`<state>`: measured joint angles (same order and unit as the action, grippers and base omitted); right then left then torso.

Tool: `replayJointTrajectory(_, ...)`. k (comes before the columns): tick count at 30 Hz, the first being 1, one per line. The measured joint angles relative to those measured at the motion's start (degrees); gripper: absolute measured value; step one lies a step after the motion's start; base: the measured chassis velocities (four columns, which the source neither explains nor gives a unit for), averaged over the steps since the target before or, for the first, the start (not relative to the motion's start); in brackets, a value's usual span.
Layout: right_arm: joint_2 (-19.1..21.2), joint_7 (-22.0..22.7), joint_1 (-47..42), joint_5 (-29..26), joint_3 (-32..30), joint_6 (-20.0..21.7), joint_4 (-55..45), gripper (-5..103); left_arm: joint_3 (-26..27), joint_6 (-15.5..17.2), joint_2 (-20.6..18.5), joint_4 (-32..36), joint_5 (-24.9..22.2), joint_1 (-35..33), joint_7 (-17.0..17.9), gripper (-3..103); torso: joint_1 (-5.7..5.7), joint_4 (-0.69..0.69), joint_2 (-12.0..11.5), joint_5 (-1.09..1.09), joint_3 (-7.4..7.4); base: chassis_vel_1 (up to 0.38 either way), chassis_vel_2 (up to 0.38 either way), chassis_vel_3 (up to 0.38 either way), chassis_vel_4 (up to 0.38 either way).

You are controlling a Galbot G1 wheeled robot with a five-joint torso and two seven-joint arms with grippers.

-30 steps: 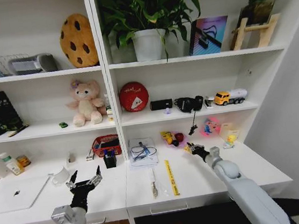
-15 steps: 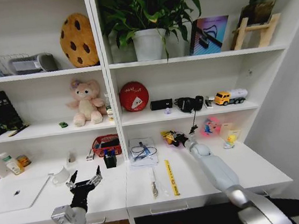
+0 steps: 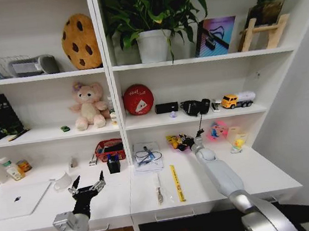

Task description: Organize the objects on the table.

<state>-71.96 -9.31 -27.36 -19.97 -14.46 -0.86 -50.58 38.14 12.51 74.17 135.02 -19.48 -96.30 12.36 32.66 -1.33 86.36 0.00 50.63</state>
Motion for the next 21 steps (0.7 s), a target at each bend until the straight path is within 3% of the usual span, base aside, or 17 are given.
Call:
replayJointTrajectory(1, 0.0, 0.0, 0.0, 0.0, 0.0, 0.0, 0.0, 36, 0.0, 0.0, 0.0, 0.0, 0.0, 0.0, 0.0, 100, 0.0, 0.0, 0.0, 0.0, 0.0, 0.0, 0.0, 0.0, 0.0)
replayJointTrajectory(4, 0.3, 0.2, -0.2, -0.1, 0.1, 0.0, -0.6, 53, 0.0, 0.0, 0.0, 0.0, 0.0, 0.0, 0.0, 100, 0.0, 0.0, 0.0, 0.0, 0.0, 0.0, 0.0, 0.0, 0.0)
replayJointTrajectory(8, 1.1, 1.0, -1.9, -0.8, 0.8, 0.8, -4.0, 63, 0.0, 0.0, 0.0, 0.0, 0.0, 0.0, 0.0, 100, 0.0, 0.01, 0.0, 0.0, 0.0, 0.0, 0.0, 0.0, 0.0)
replayJointTrajectory(12, 3.3, 5.6, -8.6, -5.3, 1.6, 5.8, -15.8, 79, 0.0, 0.0, 0.0, 0.0, 0.0, 0.0, 0.0, 100, 0.0, -0.01, 0.0, 0.0, 0.0, 0.0, 0.0, 0.0, 0.0)
replayJointTrajectory(16, 5.3, 10.4, -16.3, -7.2, 1.3, 7.8, -25.4, 95, 0.0, 0.0, 0.0, 0.0, 0.0, 0.0, 0.0, 100, 0.0, 0.02, 0.0, 0.0, -0.01, 0.0, 0.0, 0.0, 0.0)
replayJointTrajectory(21, 10.5, 12.7, -27.1, -7.5, -1.9, 10.1, -37.6, 100, 0.0, 0.0, 0.0, 0.0, 0.0, 0.0, 0.0, 100, -0.01, -0.03, 0.0, 0.0, -0.01, 0.0, 0.0, 0.0, 0.0)
